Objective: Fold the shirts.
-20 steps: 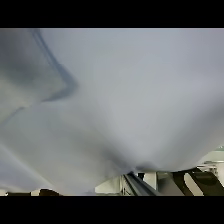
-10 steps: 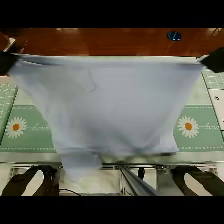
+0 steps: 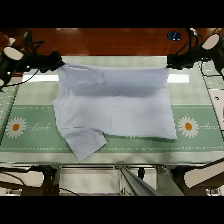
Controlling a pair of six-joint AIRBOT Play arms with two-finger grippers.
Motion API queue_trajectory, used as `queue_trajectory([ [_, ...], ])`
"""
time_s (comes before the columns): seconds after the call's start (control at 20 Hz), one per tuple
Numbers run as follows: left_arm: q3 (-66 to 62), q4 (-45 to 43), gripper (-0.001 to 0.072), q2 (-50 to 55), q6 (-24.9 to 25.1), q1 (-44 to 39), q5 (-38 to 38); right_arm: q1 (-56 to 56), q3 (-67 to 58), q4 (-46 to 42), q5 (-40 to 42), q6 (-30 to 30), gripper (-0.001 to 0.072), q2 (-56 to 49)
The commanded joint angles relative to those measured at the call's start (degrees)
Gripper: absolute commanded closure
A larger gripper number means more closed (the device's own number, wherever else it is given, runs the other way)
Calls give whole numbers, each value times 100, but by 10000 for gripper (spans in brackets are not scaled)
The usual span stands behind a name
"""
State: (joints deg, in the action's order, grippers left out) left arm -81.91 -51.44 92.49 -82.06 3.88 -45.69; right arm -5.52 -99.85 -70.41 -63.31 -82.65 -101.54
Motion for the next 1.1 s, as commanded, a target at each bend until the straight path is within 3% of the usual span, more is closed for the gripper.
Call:
queue_trajectory([
  [0.0,-485,48,678,828,-291,-146,79,-61,-785,157,-42,-131,693,-931],
  [0.25,-542,44,677,859,-284,-146,-313,-81,-835,210,-184,-127,693,-1064],
  [0.5,-719,-37,677,686,389,249,-2299,-271,-835,444,-1578,278,693,-929],
  [0.65,-662,-848,678,737,387,358,-3379,-334,-824,404,-2229,352,693,-925],
  [1.05,-308,-1123,677,896,404,275,-3471,-328,-136,391,-2468,352,693,-935],
])
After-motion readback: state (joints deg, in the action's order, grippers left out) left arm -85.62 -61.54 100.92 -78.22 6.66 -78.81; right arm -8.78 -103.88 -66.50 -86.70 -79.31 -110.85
